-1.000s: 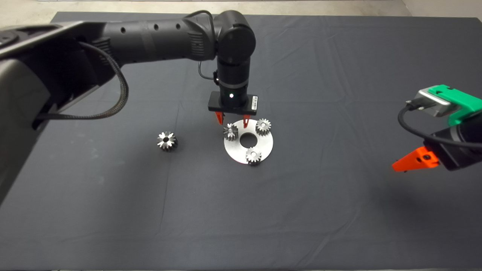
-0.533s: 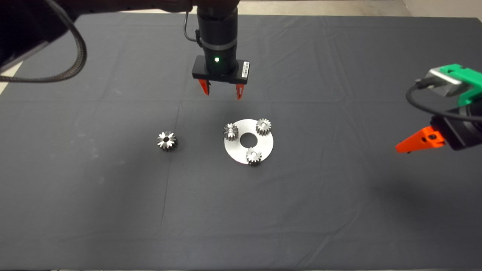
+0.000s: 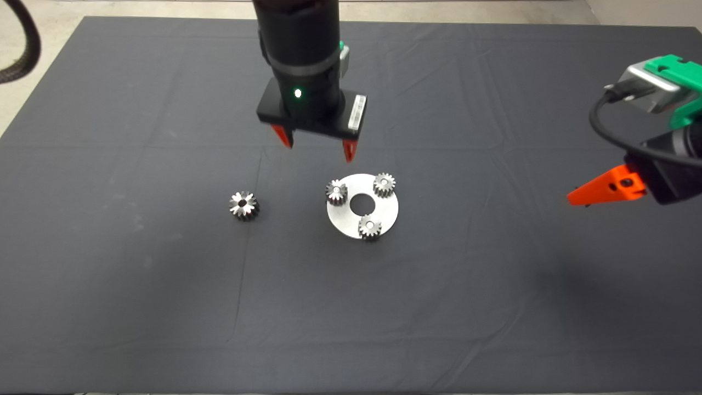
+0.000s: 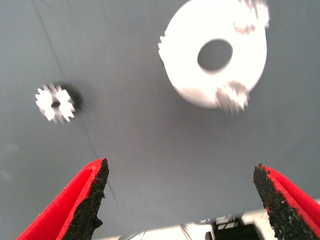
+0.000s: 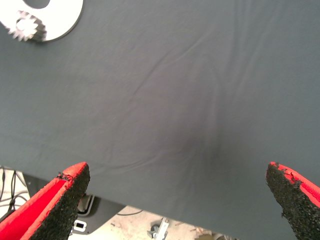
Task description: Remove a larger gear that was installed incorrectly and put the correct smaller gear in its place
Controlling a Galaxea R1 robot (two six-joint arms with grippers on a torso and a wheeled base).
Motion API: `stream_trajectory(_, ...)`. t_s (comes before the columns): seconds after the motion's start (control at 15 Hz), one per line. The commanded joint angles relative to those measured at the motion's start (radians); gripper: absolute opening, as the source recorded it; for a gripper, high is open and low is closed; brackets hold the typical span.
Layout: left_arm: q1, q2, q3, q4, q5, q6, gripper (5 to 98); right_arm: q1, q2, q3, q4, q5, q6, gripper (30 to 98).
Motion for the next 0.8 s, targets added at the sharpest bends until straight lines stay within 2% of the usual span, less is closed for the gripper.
stream_trajectory(0.0,-0.039,-0.021,0.164,-0.039,0.066,-0.116,73.4,0.031,0.116,0.082,0.028,-0.084,0.124,93.4)
stream_trajectory(0.13,-0.038,-0.013,0.24,-0.053,0.066,-0.178,73.4,0.016,0.11,0.104,0.027,-0.083,0.168,93.4)
stream_trajectory(0.27,-0.038,-0.028,0.276,-0.053,0.064,-0.199,73.4,-0.039,0.118,0.127,0.023,-0.069,0.195,93.4)
stream_trajectory(0.4,-0.036,-0.061,0.327,-0.054,0.064,-0.316,73.4,-0.109,0.109,0.141,-0.003,-0.064,0.228,93.4)
stream_trajectory(0.47,-0.036,-0.061,0.333,-0.056,0.064,-0.357,73.4,-0.115,0.104,0.141,-0.012,-0.064,0.236,93.4)
stream_trajectory(0.73,-0.036,-0.077,0.376,-0.06,0.069,-0.38,73.4,-0.113,0.109,0.138,-0.036,-0.067,0.234,93.4)
